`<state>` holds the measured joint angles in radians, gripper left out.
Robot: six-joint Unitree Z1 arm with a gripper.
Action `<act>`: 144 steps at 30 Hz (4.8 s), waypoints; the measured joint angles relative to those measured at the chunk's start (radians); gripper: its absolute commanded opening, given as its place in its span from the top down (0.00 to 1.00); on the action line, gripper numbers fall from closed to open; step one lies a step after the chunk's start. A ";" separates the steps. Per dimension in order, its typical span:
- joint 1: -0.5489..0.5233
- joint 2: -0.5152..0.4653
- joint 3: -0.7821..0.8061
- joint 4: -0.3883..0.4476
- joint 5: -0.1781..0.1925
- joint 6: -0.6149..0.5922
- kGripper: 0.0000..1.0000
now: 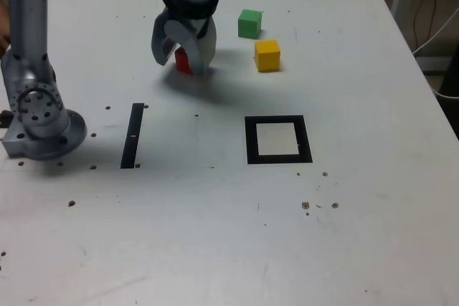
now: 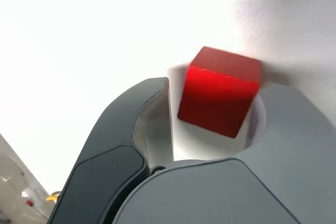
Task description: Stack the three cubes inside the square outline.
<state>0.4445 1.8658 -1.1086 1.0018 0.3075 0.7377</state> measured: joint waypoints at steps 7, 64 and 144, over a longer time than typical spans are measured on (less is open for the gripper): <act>0.000 0.019 0.005 -0.032 -0.003 -0.004 0.54; -0.727 0.089 -0.367 0.202 -0.225 -0.967 0.64; -0.606 0.063 -0.412 0.231 -0.145 -0.854 0.01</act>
<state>-0.1620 1.9286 -1.5206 1.2328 0.1629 -0.1167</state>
